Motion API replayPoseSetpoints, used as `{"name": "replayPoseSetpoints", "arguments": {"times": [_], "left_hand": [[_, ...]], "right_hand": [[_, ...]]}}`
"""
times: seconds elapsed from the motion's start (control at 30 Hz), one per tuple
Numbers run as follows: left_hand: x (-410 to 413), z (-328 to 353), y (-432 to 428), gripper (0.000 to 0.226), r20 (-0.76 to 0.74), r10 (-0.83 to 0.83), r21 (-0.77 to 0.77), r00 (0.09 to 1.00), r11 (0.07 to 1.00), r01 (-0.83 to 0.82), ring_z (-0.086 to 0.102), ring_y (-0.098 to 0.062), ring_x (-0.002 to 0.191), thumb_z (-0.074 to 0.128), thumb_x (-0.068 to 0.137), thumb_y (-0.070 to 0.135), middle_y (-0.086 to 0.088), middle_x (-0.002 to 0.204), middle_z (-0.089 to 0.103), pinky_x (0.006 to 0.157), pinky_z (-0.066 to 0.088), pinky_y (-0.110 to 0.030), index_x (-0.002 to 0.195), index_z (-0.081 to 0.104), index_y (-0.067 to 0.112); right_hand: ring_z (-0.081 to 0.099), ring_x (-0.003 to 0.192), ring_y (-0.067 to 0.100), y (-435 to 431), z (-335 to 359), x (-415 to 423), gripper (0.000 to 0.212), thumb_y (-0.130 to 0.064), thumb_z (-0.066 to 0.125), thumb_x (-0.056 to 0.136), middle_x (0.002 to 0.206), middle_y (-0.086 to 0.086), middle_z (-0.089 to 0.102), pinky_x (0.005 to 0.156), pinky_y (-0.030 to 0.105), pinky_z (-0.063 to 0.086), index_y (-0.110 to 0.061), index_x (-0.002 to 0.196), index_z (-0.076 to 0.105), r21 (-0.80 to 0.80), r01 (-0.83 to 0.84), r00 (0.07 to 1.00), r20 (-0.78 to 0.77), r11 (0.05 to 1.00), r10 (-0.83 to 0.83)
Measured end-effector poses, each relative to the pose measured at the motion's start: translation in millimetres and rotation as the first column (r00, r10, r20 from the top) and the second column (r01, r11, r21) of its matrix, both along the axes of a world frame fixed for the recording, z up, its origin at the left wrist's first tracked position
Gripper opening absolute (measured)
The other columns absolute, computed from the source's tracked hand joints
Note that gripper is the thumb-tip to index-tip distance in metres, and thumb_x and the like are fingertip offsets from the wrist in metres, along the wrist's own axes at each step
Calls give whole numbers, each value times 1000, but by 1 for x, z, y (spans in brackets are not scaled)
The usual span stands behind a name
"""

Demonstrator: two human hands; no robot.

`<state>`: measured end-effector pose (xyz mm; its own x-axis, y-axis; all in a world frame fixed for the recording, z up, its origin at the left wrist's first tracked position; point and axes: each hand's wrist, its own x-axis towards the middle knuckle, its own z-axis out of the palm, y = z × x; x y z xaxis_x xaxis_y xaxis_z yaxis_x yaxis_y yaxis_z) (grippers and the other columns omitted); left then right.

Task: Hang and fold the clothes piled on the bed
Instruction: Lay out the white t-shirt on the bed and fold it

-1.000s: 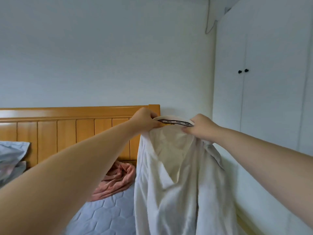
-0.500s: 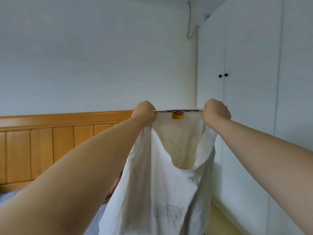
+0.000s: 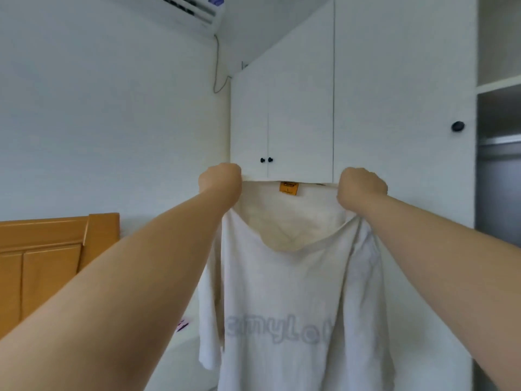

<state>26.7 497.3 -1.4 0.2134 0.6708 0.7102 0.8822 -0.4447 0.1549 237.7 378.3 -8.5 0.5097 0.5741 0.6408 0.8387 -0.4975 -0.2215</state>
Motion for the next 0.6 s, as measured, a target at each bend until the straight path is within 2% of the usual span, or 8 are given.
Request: {"name": "replayPoseSetpoints", "arguments": {"times": [0.07,0.1,0.2,0.27,0.3,0.43,0.5,0.6], "left_hand": [[12,-13,9,27,-65,-20,-79,998,997,15,53,-26,84,42,84,-3,-6,92,56,70,42,-31,97,61,11],[17,-19,15,22,-75,-49,-153,996,987,37,51,-26,82,42,84,-2,-5,88,54,70,42,-31,92,60,8],[25,-29,25,19,-44,-121,-242,992,964,107,48,-25,73,41,81,-2,-5,73,47,63,39,-30,66,46,8],[28,-35,25,18,22,-138,-233,990,963,139,46,-24,68,42,80,-1,-5,70,46,59,38,-28,65,46,8],[29,-39,22,16,2,-155,-277,988,949,150,47,-23,69,43,82,0,-6,72,47,60,39,-28,68,49,6],[32,-69,23,27,-64,-238,-581,969,798,158,43,-21,58,40,86,-3,-6,64,42,48,34,-23,62,38,9],[30,-79,25,27,-6,-252,-617,968,763,194,51,-23,70,45,88,-4,-5,68,46,54,44,-26,65,43,10],[27,-92,30,18,179,-273,-662,945,677,322,57,-24,72,44,81,-6,-8,70,51,71,57,-32,69,50,6]], "right_hand": [[51,82,27,-4,-9,27,13,-2,44,85,85,5,49,71,28,41,-10,75,46,-188,17,999,-35,982,-24],[51,85,28,-6,-14,39,12,-4,44,85,89,5,49,73,29,42,-11,76,45,-223,21,998,-61,975,-35],[51,87,29,-9,-19,63,7,-7,46,86,91,6,48,74,28,41,-11,81,45,-141,16,986,-160,990,-39],[50,82,27,-10,-21,74,13,-5,47,87,91,8,53,69,26,40,-9,74,46,-44,-1,978,-209,999,-8],[50,80,27,-11,-22,78,13,-4,47,87,93,11,56,65,25,40,-8,74,48,-63,-37,979,-204,997,23],[51,75,25,-19,-40,83,15,4,43,84,83,11,53,48,21,40,-1,83,57,-407,-207,966,-227,890,121],[49,72,24,-18,-53,85,13,4,45,84,81,5,50,47,20,37,1,82,57,-426,-202,974,-185,882,133],[52,57,27,-12,-69,91,23,5,60,82,67,9,46,46,29,47,-5,66,46,-423,-271,938,-317,865,139]]}}
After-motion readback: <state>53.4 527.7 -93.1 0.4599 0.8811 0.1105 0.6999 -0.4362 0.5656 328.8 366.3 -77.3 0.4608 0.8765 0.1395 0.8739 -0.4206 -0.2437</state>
